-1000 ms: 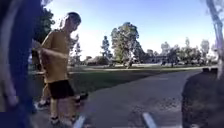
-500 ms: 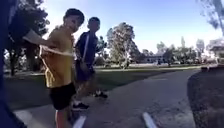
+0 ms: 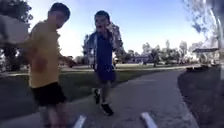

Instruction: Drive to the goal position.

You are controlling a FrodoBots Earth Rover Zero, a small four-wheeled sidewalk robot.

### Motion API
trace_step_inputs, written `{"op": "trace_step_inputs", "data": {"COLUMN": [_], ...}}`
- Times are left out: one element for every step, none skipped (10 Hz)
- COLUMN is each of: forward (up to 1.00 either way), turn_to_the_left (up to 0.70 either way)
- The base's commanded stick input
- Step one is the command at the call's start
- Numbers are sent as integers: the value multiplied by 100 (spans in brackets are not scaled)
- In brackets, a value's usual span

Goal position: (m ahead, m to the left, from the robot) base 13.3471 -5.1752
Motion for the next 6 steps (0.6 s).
{"op": "trace_step_inputs", "data": {"forward": [98, 97, 97, 89, 53, 17], "turn_to_the_left": [-39, -39, -25, 0, 0, 0]}}
